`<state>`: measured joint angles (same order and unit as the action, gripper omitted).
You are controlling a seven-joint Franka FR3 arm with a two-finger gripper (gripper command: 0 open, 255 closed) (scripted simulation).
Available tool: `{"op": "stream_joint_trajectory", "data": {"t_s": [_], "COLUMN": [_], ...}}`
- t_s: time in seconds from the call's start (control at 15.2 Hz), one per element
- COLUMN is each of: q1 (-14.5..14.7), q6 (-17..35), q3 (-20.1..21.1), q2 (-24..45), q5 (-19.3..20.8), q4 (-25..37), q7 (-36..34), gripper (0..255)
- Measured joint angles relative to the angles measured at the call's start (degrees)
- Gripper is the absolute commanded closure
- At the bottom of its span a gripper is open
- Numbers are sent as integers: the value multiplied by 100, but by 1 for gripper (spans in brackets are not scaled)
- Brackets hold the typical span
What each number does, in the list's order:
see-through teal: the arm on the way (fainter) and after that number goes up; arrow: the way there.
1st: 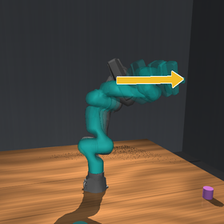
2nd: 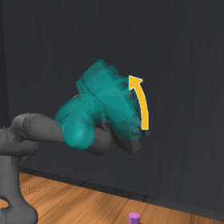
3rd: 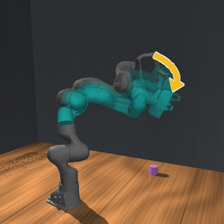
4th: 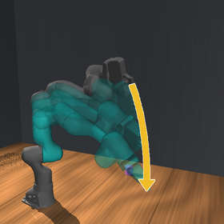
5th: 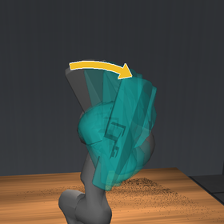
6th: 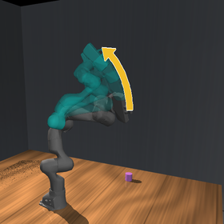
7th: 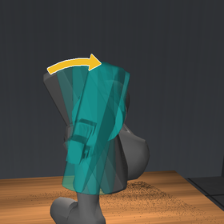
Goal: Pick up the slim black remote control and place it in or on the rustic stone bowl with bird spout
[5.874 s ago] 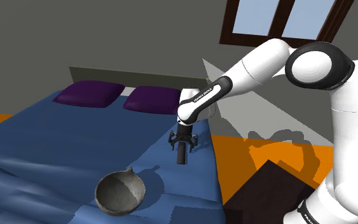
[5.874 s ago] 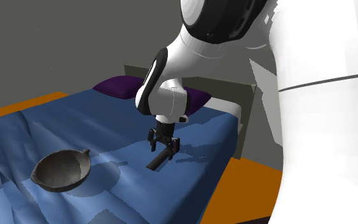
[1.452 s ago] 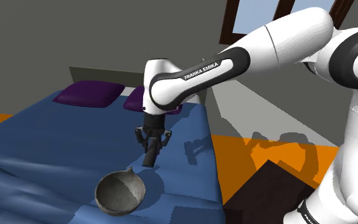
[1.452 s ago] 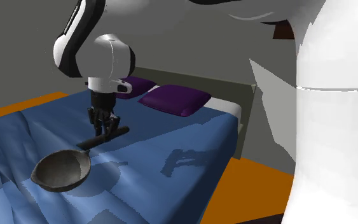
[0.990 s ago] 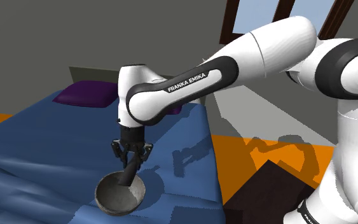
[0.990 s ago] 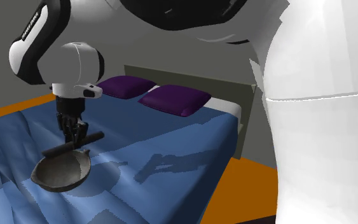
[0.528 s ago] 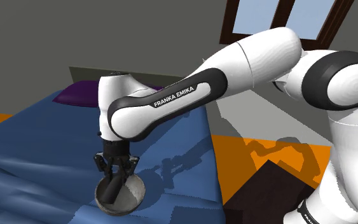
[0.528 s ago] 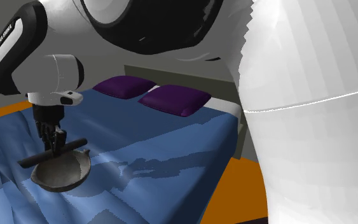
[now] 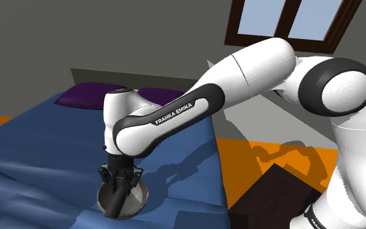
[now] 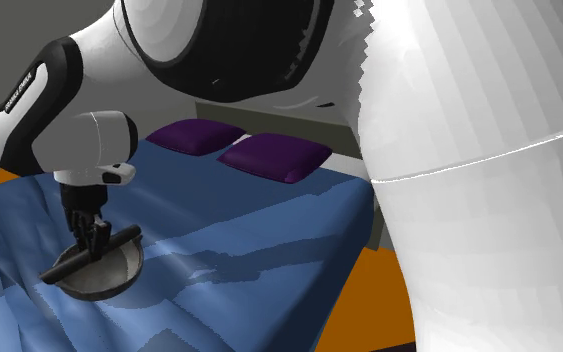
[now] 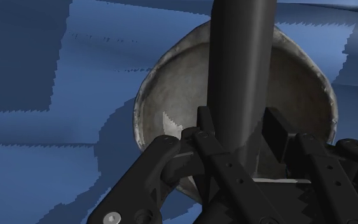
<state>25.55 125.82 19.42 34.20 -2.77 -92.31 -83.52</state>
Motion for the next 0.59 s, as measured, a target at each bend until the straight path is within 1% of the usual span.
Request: {"op": "stream_joint_trajectory", "data": {"t_s": [0.4, 0.46, 0.59], "q1": [21, 19, 14], "q6": [41, 42, 44], "q3": [10, 11, 2], "q2": [22, 19, 29], "q5": [4, 2, 5], "q4": [18, 11, -14], "q7": [-6, -5, -6], "gripper": [255, 0, 0]}}
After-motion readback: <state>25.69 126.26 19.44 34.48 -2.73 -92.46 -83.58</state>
